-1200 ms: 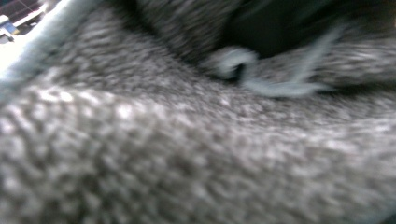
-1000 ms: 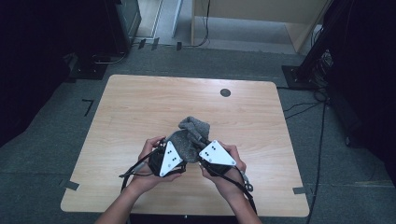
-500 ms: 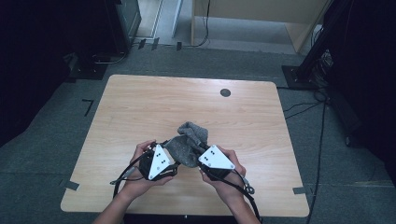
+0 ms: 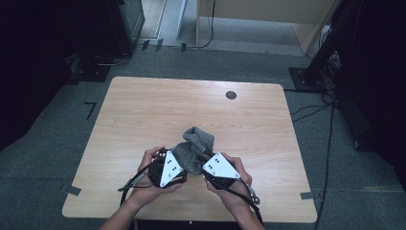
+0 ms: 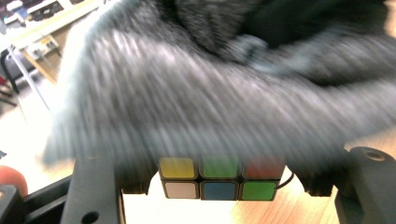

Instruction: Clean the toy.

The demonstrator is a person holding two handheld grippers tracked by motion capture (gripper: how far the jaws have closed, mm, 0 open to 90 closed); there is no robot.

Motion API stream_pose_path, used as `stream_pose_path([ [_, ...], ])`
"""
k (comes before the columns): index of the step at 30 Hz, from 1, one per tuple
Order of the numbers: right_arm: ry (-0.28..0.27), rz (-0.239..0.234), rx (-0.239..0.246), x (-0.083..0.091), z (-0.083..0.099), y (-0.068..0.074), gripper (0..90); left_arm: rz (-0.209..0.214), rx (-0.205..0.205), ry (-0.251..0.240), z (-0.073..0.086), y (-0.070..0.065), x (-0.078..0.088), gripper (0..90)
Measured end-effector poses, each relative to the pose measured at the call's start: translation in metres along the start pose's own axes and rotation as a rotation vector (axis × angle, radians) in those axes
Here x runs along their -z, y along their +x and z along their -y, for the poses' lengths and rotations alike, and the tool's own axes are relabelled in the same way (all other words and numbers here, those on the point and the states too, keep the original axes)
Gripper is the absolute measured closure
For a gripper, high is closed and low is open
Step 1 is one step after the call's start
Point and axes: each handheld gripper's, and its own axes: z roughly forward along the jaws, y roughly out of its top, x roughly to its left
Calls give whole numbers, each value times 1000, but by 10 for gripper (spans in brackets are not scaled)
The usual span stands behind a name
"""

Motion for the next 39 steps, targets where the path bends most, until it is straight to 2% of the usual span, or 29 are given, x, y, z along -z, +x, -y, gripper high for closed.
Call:
stream_pose_path([
  [2,-15,-42,29,1,-3,11,767,10,-7,3,1,-3,-2,343],
  [4,-12,-46,55,1,-6,18,766,28,-22,-2,0,-7,-2,343],
  [5,-10,-42,43,0,-6,17,766,30,-21,-8,0,-10,-3,343],
  [7,-10,-41,-28,0,-4,6,767,35,-25,-15,-2,-11,-3,343],
  [9,14,13,-55,0,-1,-5,769,20,-24,-16,-2,-10,-2,342],
  [11,30,13,-92,1,3,-10,769,16,0,-8,-1,-4,-3,342],
  [12,29,2,-86,1,4,-8,769,13,10,-1,0,-2,-4,342],
  [14,20,-26,-41,1,2,1,769,28,22,8,1,-1,-5,343],
  [17,10,-54,8,0,-3,15,768,53,-12,4,0,-13,-7,343],
  [20,17,-30,-19,0,-2,6,769,52,-16,-2,-3,-15,-6,342],
  [22,41,24,-36,1,1,-2,770,35,-6,-1,-3,-10,-6,342],
  [23,51,27,-47,2,3,-5,770,28,3,1,-2,-8,-5,343],
  [24,53,22,-53,2,3,-5,770,25,22,0,-2,-5,-5,342],
  [25,49,7,-47,3,3,-3,769,38,36,-5,-1,-2,-5,342],
  [26,31,-14,-24,4,1,2,768,49,39,-11,0,-3,-4,343],
  [28,0,-52,20,5,-3,12,765,66,3,-21,-1,-11,-4,343],
  [29,1,-46,27,5,-6,15,765,70,-9,-29,-2,-14,-4,343],
  [31,-4,-40,-6,5,-6,9,766,73,-16,-34,-4,-15,-4,342],
  [34,20,8,-67,4,1,-7,769,58,8,-28,-3,-7,-4,342],
  [35,28,1,-80,4,4,-10,770,55,18,-22,-1,-4,-4,342],
  [37,8,-34,-67,4,6,-8,769,54,38,-18,0,-1,-4,342],
  [39,-18,-67,8,5,3,5,769,60,34,-19,0,-3,-5,343],
])
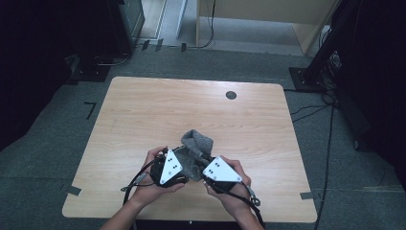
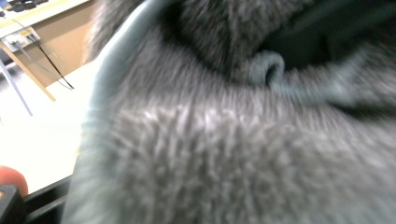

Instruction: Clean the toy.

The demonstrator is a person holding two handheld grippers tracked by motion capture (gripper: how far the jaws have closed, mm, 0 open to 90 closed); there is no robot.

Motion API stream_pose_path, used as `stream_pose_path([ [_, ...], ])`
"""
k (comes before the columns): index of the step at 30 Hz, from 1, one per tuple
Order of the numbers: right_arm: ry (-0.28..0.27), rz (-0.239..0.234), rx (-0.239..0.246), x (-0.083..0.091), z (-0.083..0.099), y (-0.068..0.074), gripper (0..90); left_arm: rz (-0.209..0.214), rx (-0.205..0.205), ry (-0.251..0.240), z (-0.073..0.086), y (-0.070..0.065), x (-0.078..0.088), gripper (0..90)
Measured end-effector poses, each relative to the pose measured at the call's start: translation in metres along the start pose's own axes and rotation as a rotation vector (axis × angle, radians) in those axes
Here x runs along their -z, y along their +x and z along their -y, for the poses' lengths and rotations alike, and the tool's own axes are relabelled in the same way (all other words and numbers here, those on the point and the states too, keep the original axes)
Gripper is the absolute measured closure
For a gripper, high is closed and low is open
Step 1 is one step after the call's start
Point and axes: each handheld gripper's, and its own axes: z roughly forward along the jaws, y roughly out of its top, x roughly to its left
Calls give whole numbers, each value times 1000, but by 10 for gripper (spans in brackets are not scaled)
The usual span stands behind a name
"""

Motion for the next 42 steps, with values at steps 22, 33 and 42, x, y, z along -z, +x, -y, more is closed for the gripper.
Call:
stream_pose_path([
  [22,-35,58,-228,14,10,-43,768,106,74,-117,2,18,12,343],
  [33,25,-84,-295,-14,36,-32,764,201,126,-257,1,27,26,342],
  [42,-94,-94,-350,1,24,-38,766,209,151,-237,1,27,23,342],
])
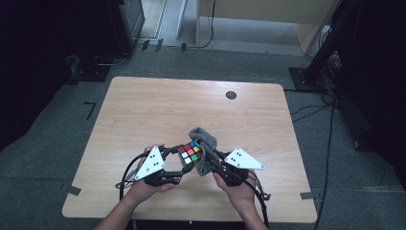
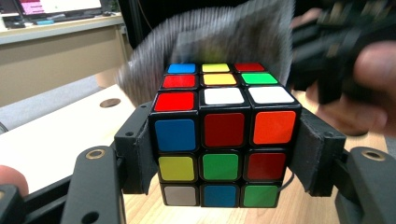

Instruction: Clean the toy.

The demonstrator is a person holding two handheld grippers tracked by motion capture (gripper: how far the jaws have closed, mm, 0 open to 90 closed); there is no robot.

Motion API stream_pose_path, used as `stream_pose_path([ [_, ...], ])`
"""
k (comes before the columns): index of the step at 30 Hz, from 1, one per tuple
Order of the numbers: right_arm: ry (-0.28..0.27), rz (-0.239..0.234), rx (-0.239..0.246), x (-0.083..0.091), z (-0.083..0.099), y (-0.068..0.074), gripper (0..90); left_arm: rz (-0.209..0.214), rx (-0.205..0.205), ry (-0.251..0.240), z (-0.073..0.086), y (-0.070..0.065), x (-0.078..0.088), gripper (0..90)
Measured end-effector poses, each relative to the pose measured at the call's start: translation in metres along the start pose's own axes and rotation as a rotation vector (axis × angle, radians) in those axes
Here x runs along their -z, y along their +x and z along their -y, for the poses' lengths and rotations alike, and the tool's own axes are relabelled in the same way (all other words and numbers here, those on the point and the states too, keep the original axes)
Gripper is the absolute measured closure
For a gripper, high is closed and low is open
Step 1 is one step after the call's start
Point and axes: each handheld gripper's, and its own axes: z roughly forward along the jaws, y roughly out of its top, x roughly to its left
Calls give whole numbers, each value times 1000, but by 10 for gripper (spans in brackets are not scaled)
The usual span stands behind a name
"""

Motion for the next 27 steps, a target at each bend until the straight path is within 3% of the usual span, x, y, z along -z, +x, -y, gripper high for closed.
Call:
stream_pose_path([
  [4,104,-26,-28,-12,12,-4,763,-2,31,-14,0,4,1,342],
  [6,88,-17,-35,-9,7,-4,763,3,31,-13,1,4,0,342],
  [9,5,-10,-28,3,-6,-2,762,-2,18,9,3,4,-2,342],
  [11,-13,6,-14,5,-8,1,763,2,20,11,3,3,-2,342],
  [13,5,18,-6,0,-2,4,764,1,20,6,1,3,0,342],
  [17,96,-19,-47,-13,13,1,763,-4,36,-17,-2,8,5,342],
  [19,79,-11,-34,-11,10,2,762,-10,34,-19,-1,8,5,342],
  [24,-31,4,-11,4,-4,5,763,-11,30,-1,0,7,2,342],
  [27,-14,-12,-39,0,2,3,764,-17,23,11,1,7,2,342],
])
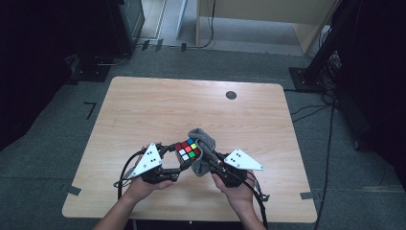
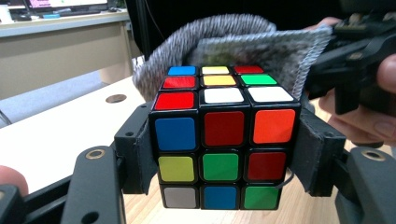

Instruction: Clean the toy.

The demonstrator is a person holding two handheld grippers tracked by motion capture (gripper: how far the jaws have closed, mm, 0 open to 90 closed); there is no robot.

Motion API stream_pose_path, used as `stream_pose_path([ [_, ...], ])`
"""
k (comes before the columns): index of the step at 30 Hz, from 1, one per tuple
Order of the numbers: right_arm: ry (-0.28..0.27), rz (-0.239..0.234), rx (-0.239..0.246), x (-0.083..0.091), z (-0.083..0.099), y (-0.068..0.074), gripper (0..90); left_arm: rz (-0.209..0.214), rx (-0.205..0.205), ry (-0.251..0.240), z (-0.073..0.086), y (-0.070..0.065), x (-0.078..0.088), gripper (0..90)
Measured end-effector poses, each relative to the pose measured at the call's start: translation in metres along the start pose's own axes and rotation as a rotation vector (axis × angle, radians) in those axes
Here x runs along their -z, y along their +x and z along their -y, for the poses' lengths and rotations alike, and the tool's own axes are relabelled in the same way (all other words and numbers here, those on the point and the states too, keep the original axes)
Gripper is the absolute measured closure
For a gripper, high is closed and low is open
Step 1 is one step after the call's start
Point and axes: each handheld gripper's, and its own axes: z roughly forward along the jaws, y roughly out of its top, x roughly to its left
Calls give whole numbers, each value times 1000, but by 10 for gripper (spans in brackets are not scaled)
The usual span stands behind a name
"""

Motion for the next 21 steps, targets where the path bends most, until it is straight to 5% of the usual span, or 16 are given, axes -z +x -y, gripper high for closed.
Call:
stream_pose_path([
  [4,70,-41,-28,-10,10,-5,761,9,-1,-14,0,1,2,342],
  [10,-39,-61,-39,6,-6,-8,760,52,-35,15,3,-2,-3,342],
  [12,-26,-55,-29,4,-4,-8,761,44,-37,23,2,-3,-4,342],
  [17,78,-95,-90,-10,13,-14,757,45,-18,-4,1,1,1,342],
  [21,28,-83,-61,-4,4,-9,758,73,-22,-7,1,2,2,342],
])
